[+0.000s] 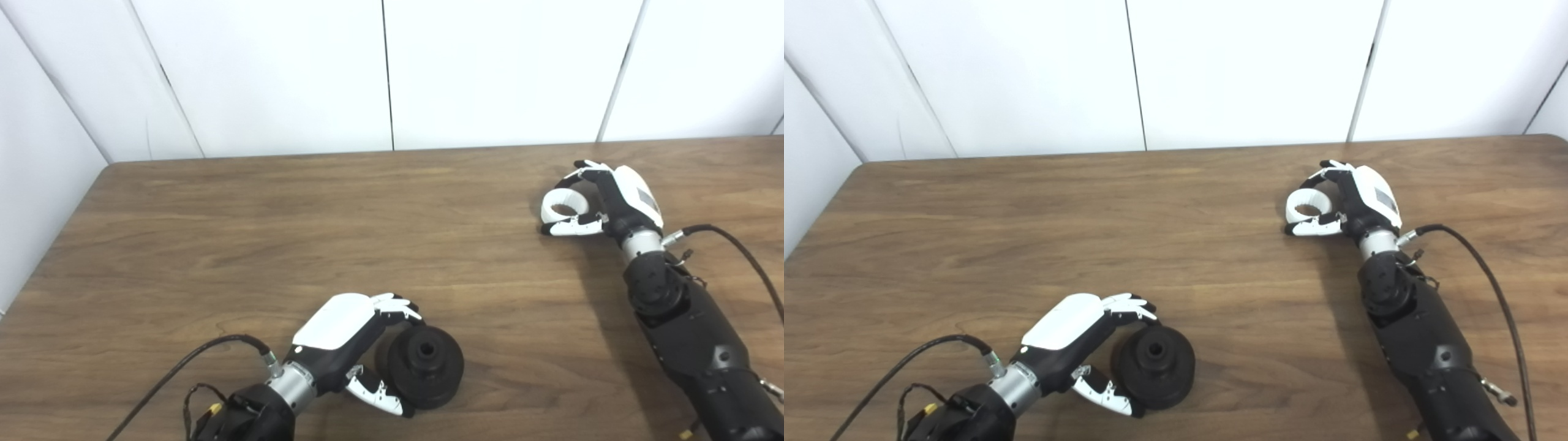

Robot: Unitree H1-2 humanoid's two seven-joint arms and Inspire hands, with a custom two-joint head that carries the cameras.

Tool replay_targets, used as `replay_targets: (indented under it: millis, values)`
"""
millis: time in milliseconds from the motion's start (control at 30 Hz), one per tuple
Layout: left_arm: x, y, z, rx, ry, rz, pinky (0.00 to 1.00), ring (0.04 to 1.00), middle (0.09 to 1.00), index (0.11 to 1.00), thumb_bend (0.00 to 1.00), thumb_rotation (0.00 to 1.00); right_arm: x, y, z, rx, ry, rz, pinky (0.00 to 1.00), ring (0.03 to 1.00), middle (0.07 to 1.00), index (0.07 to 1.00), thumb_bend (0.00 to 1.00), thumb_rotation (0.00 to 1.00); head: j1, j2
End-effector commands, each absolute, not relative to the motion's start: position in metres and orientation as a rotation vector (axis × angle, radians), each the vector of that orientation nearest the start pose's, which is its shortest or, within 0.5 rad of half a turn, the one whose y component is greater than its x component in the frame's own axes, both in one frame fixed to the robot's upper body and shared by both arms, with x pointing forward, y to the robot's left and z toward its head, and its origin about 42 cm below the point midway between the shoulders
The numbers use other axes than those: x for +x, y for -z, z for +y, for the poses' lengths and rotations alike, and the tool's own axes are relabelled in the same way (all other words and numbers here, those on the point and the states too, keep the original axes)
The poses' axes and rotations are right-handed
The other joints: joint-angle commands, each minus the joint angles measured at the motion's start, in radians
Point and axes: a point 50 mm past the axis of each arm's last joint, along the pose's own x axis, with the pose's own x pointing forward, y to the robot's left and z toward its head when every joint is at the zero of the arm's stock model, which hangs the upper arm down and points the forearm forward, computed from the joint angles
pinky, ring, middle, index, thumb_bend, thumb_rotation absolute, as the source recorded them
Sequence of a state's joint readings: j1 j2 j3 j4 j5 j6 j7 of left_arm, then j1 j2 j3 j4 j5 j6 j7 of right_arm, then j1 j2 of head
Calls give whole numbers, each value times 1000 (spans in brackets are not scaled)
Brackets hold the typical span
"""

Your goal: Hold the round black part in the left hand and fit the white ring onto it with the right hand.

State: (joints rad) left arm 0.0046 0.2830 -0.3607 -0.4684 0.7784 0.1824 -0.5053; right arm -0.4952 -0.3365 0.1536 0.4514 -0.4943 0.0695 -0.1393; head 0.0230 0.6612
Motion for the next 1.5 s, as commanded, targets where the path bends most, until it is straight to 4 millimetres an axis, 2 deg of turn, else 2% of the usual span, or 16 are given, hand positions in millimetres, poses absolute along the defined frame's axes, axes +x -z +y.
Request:
replay_targets:
  millis: [0,333,867,1467]
  values:
    - [245,-183,179,1050,598,-173,838,920,870,702,873,205,448,-193,-290,-883,97,-139,854,940,879,493,522,145,1,1]
    - [247,-182,178,1052,599,-165,838,921,872,705,871,210,429,-208,-286,-858,88,-167,864,935,869,493,522,147,1,2]
    - [250,-179,174,1049,589,-179,839,918,866,694,877,202,377,-219,-288,-829,14,-207,900,930,872,494,522,153,10,-5]
    - [250,-182,171,1057,588,-172,847,924,871,700,869,213,317,-235,-277,-802,-120,-311,896,924,868,495,521,157,23,-3]
